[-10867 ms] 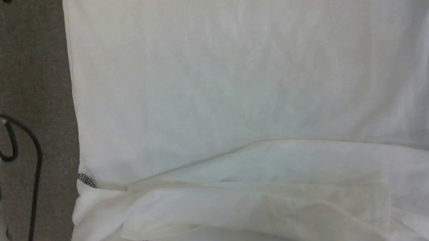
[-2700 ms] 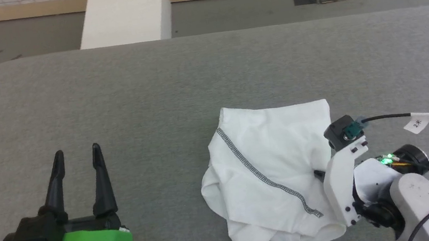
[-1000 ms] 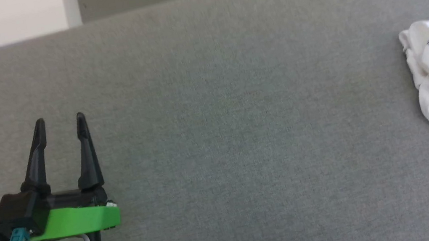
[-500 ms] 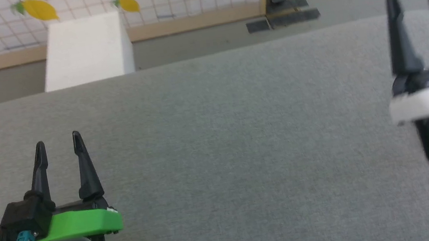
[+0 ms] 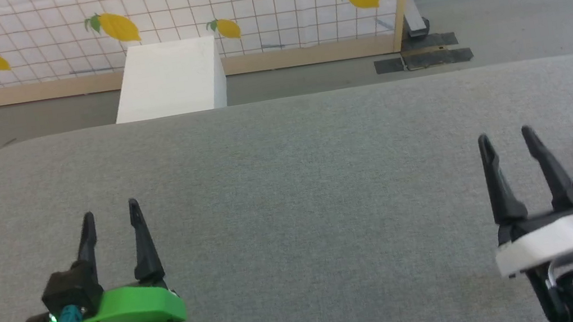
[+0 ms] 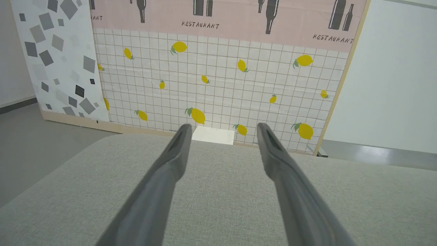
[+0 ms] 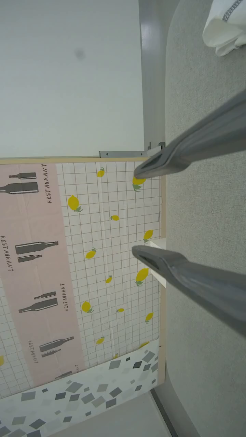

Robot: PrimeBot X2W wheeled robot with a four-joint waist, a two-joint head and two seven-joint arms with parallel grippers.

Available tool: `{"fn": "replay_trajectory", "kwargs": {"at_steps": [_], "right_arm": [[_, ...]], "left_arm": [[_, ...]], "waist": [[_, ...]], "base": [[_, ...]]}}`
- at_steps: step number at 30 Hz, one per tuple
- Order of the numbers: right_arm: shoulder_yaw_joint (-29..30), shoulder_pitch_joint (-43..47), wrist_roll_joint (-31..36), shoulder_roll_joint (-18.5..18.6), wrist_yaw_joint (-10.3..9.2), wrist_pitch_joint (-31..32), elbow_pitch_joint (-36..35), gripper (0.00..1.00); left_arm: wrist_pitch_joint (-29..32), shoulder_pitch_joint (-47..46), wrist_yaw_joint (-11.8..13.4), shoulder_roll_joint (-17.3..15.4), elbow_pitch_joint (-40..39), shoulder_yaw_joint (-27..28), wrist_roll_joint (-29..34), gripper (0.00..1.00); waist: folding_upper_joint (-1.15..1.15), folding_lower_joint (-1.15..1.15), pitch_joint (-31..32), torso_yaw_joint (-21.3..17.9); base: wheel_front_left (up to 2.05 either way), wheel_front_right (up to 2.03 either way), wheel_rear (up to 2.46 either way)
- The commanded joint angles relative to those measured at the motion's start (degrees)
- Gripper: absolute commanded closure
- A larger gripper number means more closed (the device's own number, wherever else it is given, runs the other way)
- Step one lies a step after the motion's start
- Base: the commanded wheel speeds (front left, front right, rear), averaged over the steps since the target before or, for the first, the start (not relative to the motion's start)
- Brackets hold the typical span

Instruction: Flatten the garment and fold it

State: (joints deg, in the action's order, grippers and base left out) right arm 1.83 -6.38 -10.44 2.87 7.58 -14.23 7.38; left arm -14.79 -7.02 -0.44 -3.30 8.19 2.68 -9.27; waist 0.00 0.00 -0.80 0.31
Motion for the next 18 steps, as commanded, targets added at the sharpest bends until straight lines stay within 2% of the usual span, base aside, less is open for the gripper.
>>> {"fn": "replay_trajectory", "kwargs": {"at_steps": [1, 11, 18], "right_arm": [[-0.2, 1.3, 0.2, 0.0, -0.09, -0.5, 0.6, 0.00], [0.8, 5.1, -0.9, 0.0, -0.09, -0.7, 6.0, 0.00], [0.6, 5.5, -1.9, 0.0, -0.09, -0.7, 7.5, 0.00]], "left_arm": [[-0.2, 0.5, 0.3, 0.2, 0.9, -0.3, 0.4, 0.00], [-0.2, 1.0, 0.1, 0.3, 8.5, -3.0, -0.8, 0.00], [-0.2, 1.1, 0.1, 0.4, 9.8, -4.5, -0.5, 0.00]], "waist": [[0.00, 0.00, 0.4, 0.3], [0.00, 0.00, 1.2, 0.0], [0.00, 0.00, 1.2, -0.3]], "base": [[0.00, 0.00, 0.00], [0.00, 0.00, 0.00], [0.00, 0.00, 0.00]]}}
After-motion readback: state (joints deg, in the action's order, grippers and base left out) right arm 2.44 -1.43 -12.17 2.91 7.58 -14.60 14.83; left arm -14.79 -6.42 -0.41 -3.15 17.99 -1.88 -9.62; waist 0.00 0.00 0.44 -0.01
